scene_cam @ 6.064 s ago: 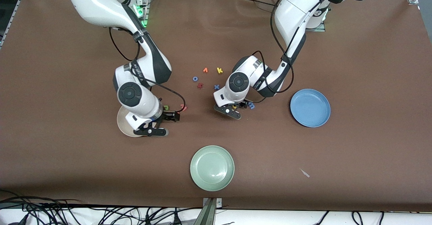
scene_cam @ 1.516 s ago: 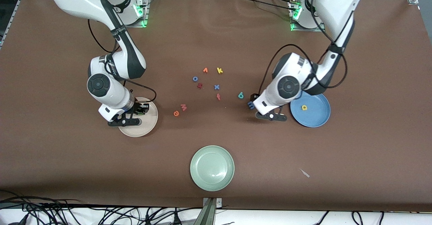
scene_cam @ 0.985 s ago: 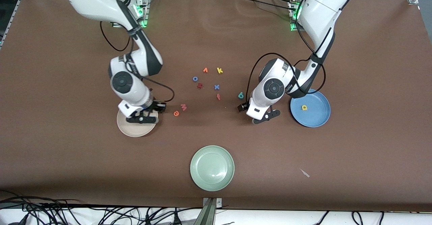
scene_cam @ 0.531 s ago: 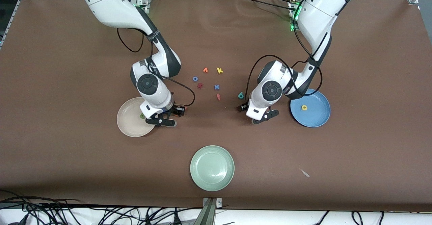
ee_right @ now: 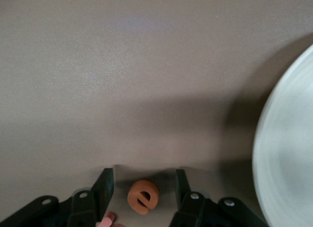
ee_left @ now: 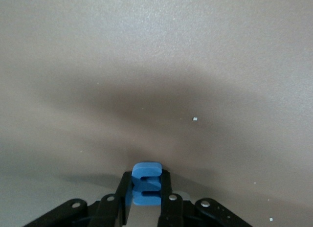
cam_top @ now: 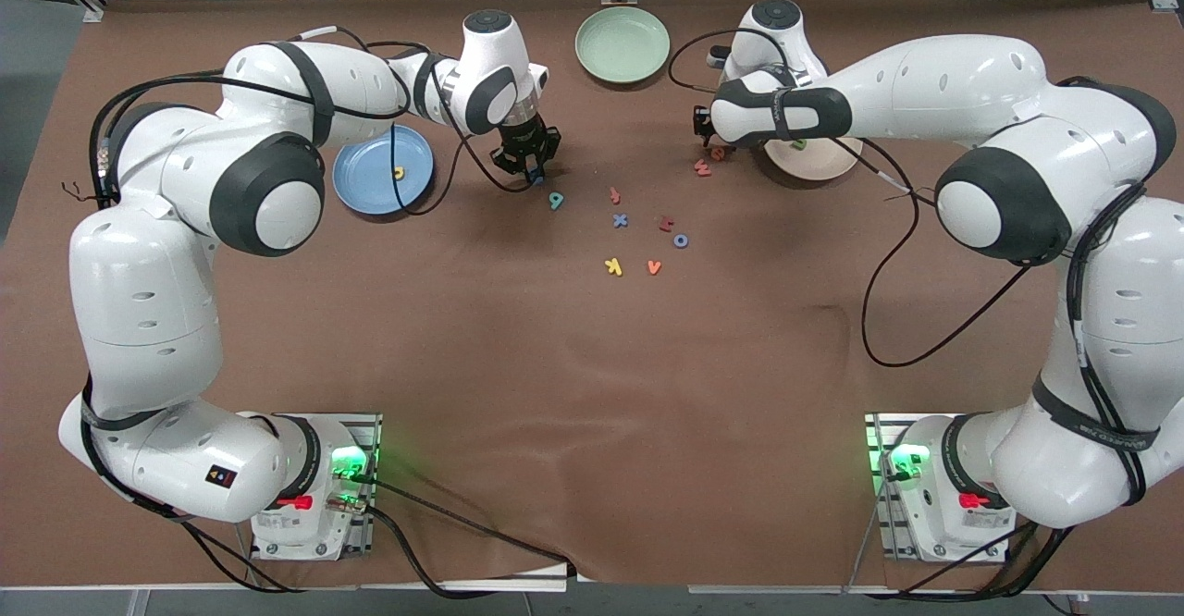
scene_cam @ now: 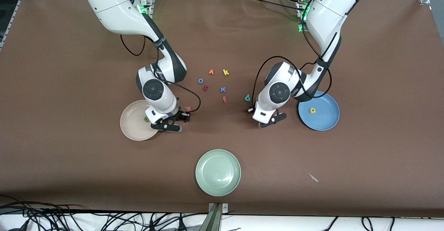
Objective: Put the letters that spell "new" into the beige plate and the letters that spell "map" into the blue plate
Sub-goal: 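Place the blue E on the blue plate while the right gripper drops orange e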
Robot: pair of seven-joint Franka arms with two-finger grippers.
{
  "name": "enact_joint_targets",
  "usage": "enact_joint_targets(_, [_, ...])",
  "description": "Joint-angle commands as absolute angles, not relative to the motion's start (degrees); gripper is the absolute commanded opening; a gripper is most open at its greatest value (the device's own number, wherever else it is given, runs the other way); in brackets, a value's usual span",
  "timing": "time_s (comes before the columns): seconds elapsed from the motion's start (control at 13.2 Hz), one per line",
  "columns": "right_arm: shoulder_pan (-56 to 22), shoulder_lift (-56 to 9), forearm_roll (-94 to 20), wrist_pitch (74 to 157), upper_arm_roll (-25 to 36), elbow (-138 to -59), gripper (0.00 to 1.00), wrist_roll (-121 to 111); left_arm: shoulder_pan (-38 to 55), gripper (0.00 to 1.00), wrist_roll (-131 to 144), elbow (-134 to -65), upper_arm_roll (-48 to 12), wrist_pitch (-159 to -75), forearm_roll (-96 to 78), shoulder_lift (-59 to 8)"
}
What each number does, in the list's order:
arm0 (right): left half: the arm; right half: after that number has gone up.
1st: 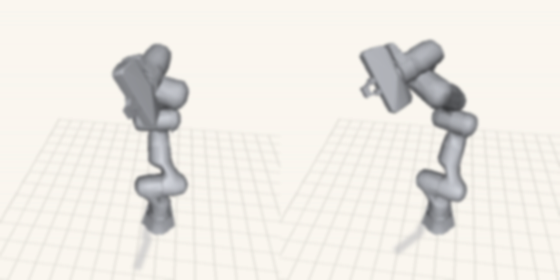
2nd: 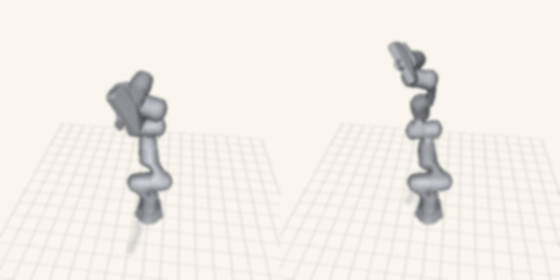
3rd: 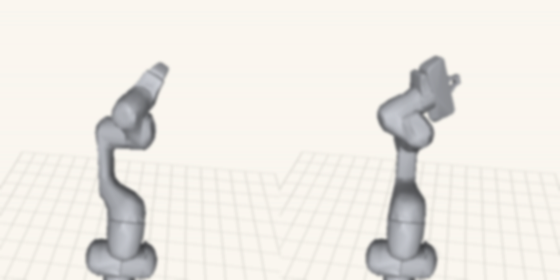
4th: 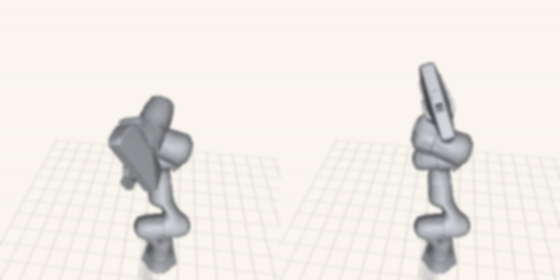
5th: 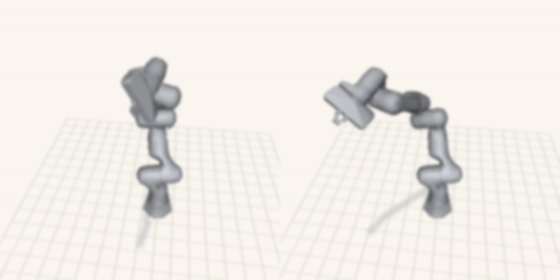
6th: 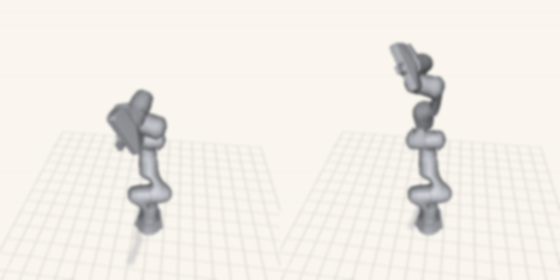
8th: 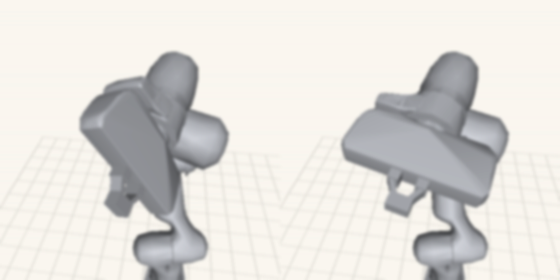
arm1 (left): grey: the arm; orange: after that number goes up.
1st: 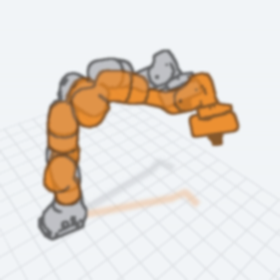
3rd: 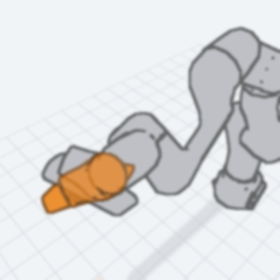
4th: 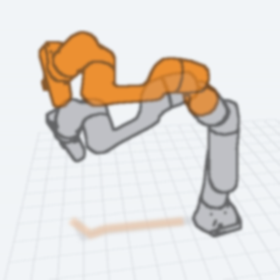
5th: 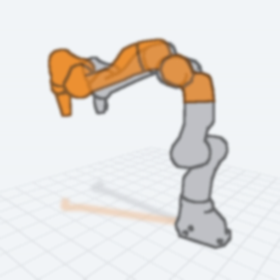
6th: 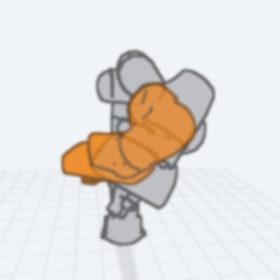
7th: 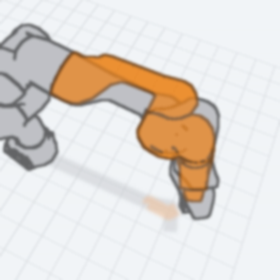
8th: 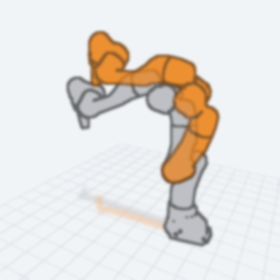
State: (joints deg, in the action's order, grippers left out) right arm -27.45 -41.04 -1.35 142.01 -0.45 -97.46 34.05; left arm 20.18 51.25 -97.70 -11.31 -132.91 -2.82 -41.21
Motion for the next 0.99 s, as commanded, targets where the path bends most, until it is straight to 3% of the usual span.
enact_joint_targets(0.0, [-27.86, -41.75, -1.84, 142.47, -0.53, -97.38, 0.54, 35.07, 20.21, 0.0, 47.91, -95.99, -10.37, -128.26, -3.52, -39.3])
enact_joint_targets(0.3, [-27.86, -41.22, -1.85, 142.65, -0.53, -98.96, 0.28, 35.07, 15.84, 0.0, 34.49, -93.16, -9.4, -116.57, -1.5, -36.23])
enact_joint_targets(0.45, [-27.86, -40.52, -1.93, 142.47, -0.53, -98.96, 0.21, 34.63, 11.97, 0.0, 23.87, -93.16, -9.14, -111.99, -1.06, -34.55])
enact_joint_targets(0.91, [-24.53, -33.5, -1.85, 131.68, 0.78, -98.88, 0.21, 23.24, 0.2, 0.0, 9.67, -95.18, -9.23, -108.63, 10.43, -34.18])
